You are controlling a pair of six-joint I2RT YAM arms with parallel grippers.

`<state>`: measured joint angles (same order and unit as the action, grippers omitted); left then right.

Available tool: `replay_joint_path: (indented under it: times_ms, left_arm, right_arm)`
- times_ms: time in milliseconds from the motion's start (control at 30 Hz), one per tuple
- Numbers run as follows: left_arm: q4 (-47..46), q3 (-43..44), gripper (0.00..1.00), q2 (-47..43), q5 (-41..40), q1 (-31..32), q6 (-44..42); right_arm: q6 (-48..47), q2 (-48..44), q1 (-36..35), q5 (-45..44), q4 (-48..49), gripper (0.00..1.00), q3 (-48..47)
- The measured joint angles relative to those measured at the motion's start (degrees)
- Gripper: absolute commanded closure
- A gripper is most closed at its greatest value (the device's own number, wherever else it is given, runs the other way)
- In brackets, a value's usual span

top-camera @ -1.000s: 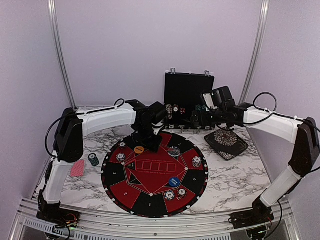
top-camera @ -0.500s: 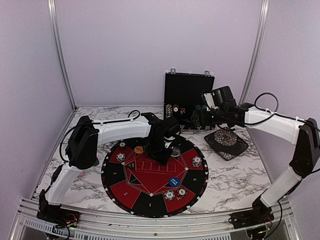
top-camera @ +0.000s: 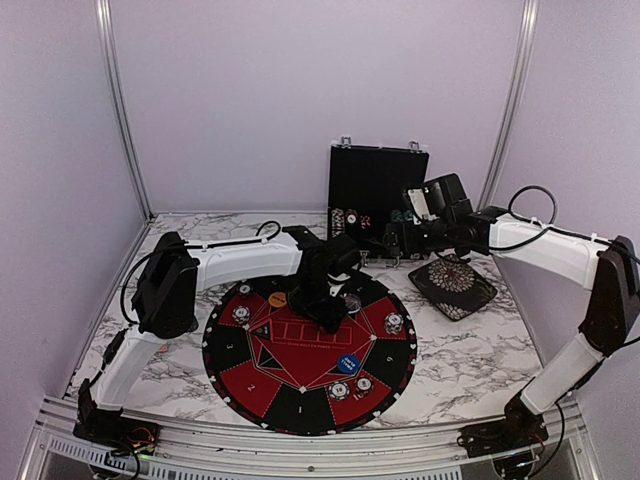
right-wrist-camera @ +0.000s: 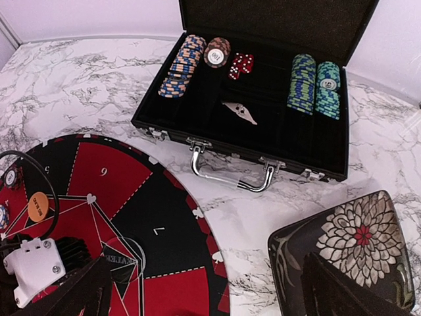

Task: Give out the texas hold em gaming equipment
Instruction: Place the poker chips pile on the poker table mat, then pick up the pile of poker chips from the poker table mat.

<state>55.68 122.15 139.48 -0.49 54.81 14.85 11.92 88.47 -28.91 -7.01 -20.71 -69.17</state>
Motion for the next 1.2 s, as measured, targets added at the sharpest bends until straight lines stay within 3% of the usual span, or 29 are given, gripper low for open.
replay_joint_path:
  times_ms: [200,467,700,900,1200]
  left_arm:
    - [-1.6,-2.5,0.18,-2.7,0.2,-1.0,-0.1]
    - [-8.8,-18.6,0.16,-21.7,3.5,-8.0,0.1]
    - [-16.1,-32.6,0.16,-37.0,4.2,-18.6,0.4]
    - [-19.1,-41.0,0.15,-44.1,5.1,-24.5,0.3]
    - [-23.2,-46.9,0.16,-50.1,7.3,-29.2,0.1]
  right_arm:
    - [0.0,0.0,0.0,1.7,-1.0,0.05,0.0]
    - [0.0,1.2,-3.3,5.4,-3.8,0.08,-1.7]
    - [0.3,10.3,-12.6,6.8,-7.4,0.12,-8.7]
    - [2.1,18.8,-17.7,6.2,-11.8,0.16,-13.2]
    - [5.5,26.5,-21.1,6.2,-15.8,0.23,-16.0]
